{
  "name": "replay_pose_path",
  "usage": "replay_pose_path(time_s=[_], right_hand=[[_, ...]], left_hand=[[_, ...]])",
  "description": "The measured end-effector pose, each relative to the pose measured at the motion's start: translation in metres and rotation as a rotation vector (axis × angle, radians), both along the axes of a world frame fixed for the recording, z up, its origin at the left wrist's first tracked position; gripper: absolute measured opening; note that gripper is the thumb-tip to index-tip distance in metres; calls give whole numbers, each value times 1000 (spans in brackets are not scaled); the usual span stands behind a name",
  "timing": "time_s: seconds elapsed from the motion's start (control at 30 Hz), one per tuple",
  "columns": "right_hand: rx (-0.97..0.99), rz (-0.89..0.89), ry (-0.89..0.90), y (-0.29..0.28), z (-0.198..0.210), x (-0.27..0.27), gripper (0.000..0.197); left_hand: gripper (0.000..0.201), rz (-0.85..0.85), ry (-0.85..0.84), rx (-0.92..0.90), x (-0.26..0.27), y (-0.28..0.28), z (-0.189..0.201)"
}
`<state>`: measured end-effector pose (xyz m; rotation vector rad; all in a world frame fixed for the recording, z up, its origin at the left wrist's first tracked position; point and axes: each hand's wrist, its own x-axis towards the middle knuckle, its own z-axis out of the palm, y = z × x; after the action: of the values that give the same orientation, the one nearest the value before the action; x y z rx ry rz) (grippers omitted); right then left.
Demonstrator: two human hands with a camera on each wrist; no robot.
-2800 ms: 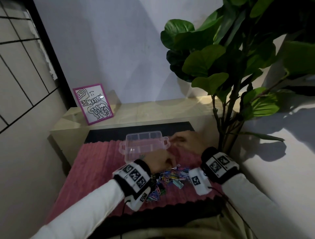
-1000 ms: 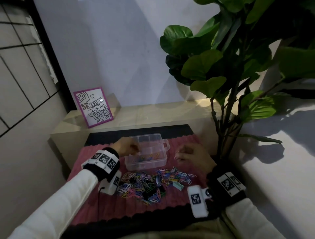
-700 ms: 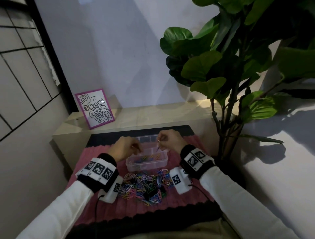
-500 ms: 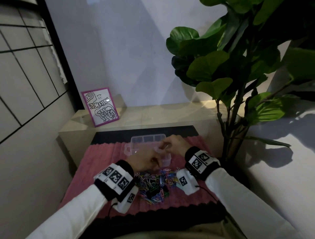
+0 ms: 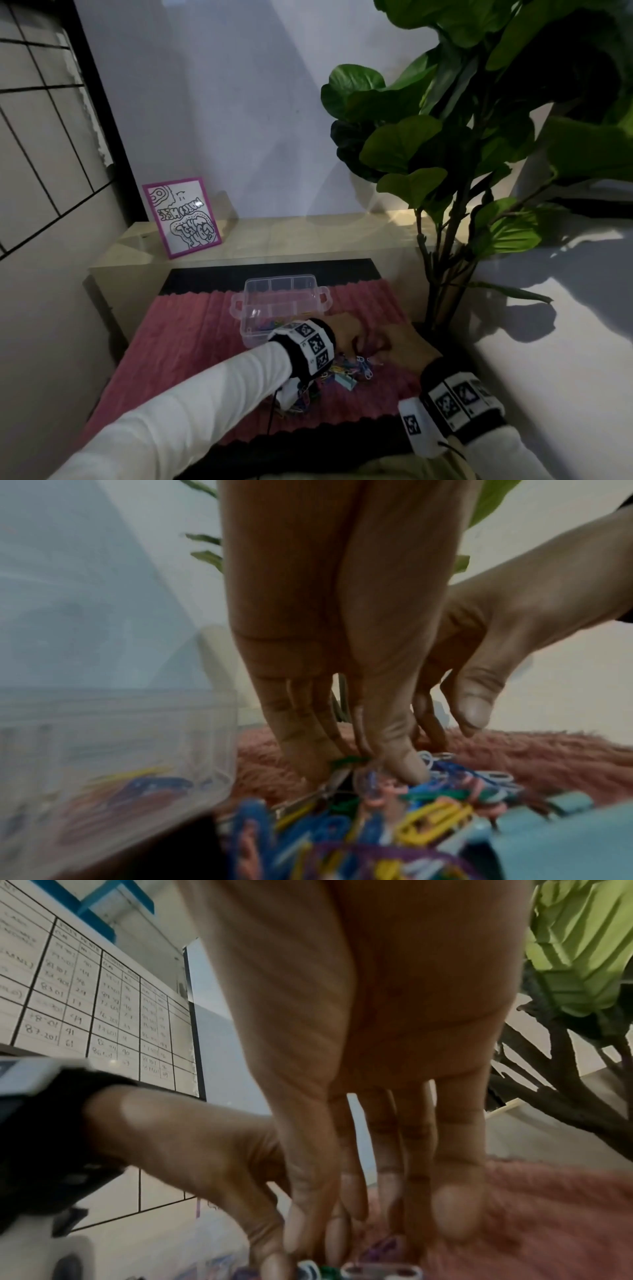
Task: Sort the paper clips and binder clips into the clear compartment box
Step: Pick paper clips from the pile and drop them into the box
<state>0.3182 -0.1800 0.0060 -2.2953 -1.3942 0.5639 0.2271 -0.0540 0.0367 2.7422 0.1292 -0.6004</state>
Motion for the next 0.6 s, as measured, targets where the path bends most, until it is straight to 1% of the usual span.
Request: replay_pose_path(time_s=[0.1,0.17,0.2,0.3,0.43,0.53,0.6], right_hand=[[-74,7,-2,-1,-7,-8,44],[-84,1,-35,0,-10,-13,47],[-69,2,-37,1,-12,-14,45],[-7,-16,-1,1,-16,-15,29],[97,-61,85,-4,-15,-14,32],[166,-105,175,-7,-16,-11,38],[205,-141,244,-8,-19,-8,34]], left_hand=[[30,-47,-19,8,5,0,-1],[27,-26,-75,-14,3,5,-2],[24,0,-109,-49,1,9,-3],[17,103,-157,-198,-7,20,-4],[13,234,-164,-427,-21,36,4],[8,265,-205,-507,-32,47,13],[9,300,-246,-594,-39,53,18]])
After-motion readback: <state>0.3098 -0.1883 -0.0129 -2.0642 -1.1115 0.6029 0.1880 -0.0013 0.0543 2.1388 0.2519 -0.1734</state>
